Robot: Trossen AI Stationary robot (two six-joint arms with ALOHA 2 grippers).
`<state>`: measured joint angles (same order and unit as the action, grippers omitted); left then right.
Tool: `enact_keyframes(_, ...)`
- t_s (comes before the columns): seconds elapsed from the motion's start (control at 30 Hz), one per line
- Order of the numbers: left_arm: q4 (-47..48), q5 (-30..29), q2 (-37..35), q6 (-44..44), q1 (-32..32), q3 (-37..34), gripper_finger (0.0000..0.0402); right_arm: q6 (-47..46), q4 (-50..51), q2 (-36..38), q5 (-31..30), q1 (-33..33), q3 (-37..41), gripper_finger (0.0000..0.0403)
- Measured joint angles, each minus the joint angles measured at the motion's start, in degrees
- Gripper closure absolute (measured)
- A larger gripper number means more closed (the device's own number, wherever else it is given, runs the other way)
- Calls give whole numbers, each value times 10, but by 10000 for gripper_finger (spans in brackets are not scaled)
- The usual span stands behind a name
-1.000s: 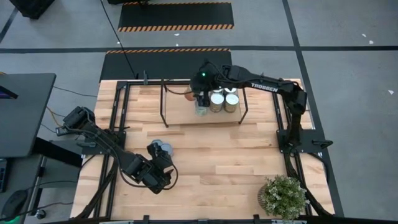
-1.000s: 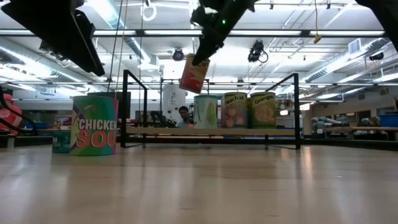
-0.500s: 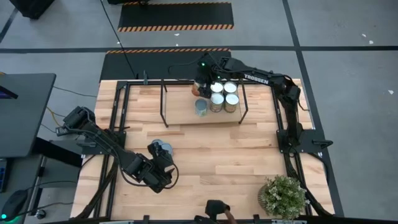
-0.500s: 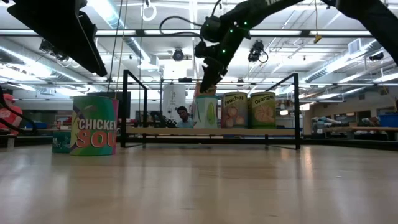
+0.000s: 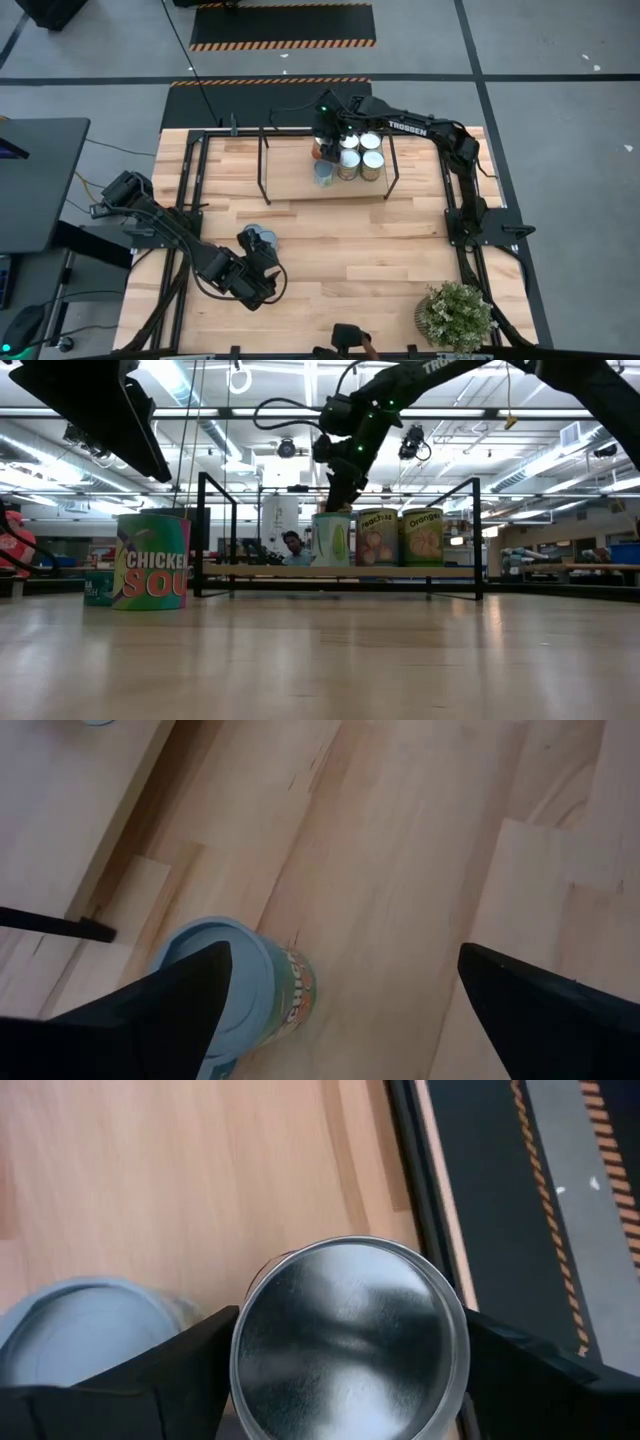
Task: Pick and place cans onto a shelf
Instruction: Put the canned corn on the shelf
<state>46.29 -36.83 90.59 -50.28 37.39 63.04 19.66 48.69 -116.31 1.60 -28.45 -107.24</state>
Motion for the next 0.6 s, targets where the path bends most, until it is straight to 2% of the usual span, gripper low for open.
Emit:
enact_keyframes(0.3,0,0,0,1,0,0,5,-5,15,1,12,1,9,27)
enact_keyframes(0.6,1,8,0,1,0,0,5,-3,21,1,15,2,4,25)
